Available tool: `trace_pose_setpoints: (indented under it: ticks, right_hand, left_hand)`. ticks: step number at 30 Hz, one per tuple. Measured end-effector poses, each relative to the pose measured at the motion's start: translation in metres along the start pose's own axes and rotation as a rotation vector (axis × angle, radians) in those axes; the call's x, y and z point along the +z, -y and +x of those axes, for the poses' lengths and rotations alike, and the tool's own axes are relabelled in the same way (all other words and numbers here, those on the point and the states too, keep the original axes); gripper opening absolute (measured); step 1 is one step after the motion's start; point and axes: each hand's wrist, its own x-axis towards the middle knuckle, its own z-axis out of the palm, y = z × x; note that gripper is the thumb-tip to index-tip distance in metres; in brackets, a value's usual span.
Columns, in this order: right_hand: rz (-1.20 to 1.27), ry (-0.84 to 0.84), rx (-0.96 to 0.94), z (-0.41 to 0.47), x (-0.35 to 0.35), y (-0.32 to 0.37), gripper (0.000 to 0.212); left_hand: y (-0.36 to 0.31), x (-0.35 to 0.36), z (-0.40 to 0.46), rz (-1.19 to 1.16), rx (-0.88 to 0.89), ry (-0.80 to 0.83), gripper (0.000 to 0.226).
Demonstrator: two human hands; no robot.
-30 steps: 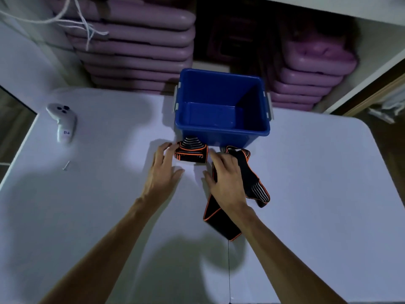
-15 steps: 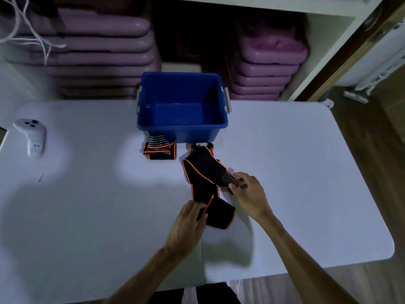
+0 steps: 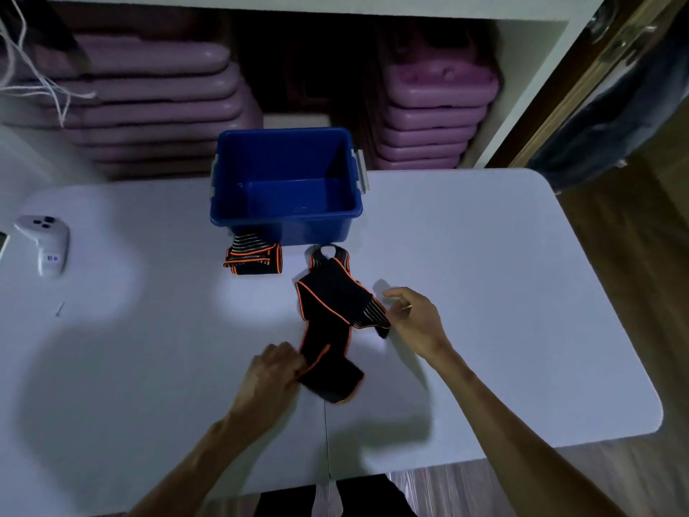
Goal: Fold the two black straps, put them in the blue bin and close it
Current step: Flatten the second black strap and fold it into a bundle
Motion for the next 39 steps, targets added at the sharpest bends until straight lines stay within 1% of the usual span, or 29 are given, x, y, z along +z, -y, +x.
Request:
trace_pose_setpoints:
  ticks: [2,3,4,6,8,9,11,12,14,15,16,18,21,23,25,27,30,32,33,36,39]
  right_hand:
    - [-0.035,0.056,-0.034,0.001,0.004,0.003,0.032]
    - [-0.052,0.087,-0.045,0.0,0.007,0.004,0.033]
    - [-0.068,0.113,-0.056,-0.002,0.011,0.005,0.032]
    - [-0.083,0.154,-0.08,-0.006,0.019,0.009,0.031]
    - [-0.092,0.175,-0.115,-0.009,0.029,0.014,0.03]
    - [-0.094,0.169,-0.128,-0.012,0.034,0.017,0.033]
    - [-0.073,0.135,-0.143,-0.016,0.043,0.022,0.043]
    - [-0.066,0.12,-0.155,-0.016,0.046,0.024,0.041]
    - [-0.08,0.096,-0.192,-0.013,0.052,0.025,0.026]
    - [-0.111,0.088,-0.213,-0.01,0.053,0.025,0.019]
    - [-0.141,0.091,-0.222,-0.007,0.055,0.024,0.02]
    - [-0.165,0.118,-0.192,-0.005,0.057,0.023,0.033]
    - [-0.178,0.152,-0.214,-0.007,0.063,0.024,0.045]
    - [-0.169,0.19,-0.262,-0.009,0.067,0.024,0.047]
    - [-0.16,0.221,-0.317,-0.011,0.07,0.024,0.051]
    - [-0.161,0.255,-0.369,-0.014,0.072,0.025,0.055]
    - [-0.127,0.308,-0.4,-0.016,0.072,0.027,0.061]
    - [-0.133,0.316,-0.428,-0.014,0.07,0.031,0.064]
    - [-0.138,0.314,-0.438,-0.012,0.068,0.034,0.063]
    - [-0.145,0.278,-0.442,-0.006,0.057,0.042,0.06]
    - [-0.115,0.241,-0.379,-0.001,0.042,0.046,0.064]
  left_hand:
    - [0.035,-0.03,-0.013,0.152,0.006,-0.085,0.018]
    - [0.054,-0.046,-0.02,0.204,-0.018,-0.12,0.018]
    - [0.07,-0.063,-0.028,0.242,-0.057,-0.147,0.023]
    - [0.089,-0.09,-0.041,0.296,-0.171,-0.189,0.041]
    - [0.089,-0.1,-0.049,0.276,-0.277,-0.265,0.054]
    - [0.079,-0.099,-0.05,0.238,-0.304,-0.313,0.054]
    - [0.055,-0.086,-0.051,0.182,-0.266,-0.373,0.038]
    - [0.045,-0.075,-0.053,0.179,-0.228,-0.357,0.032]
    - [0.037,-0.05,-0.06,0.165,-0.182,-0.281,0.029]
    - [0.038,-0.039,-0.064,0.156,-0.187,-0.256,0.028]
    - [0.041,-0.031,-0.068,0.149,-0.206,-0.253,0.027]
    - [0.045,-0.026,-0.068,0.133,-0.253,-0.271,0.024]
    - [0.053,-0.03,-0.057,0.123,-0.244,-0.259,0.024]
    - [0.065,-0.039,-0.051,0.171,-0.28,-0.257,0.033]
    - [0.077,-0.055,-0.044,0.18,-0.411,-0.27,0.045]
    - [0.078,-0.07,-0.032,0.158,-0.483,-0.267,0.049]
    - [0.067,-0.077,0.008,0.033,-0.394,-0.213,0.054]
    - [0.056,-0.075,0.041,-0.091,-0.343,-0.112,0.061]
    - [0.05,-0.073,0.057,-0.117,-0.33,-0.05,0.067]
    - [0.038,-0.066,0.089,-0.094,-0.321,0.083,0.082]
    - [0.039,-0.062,0.095,-0.099,-0.348,0.072,0.083]
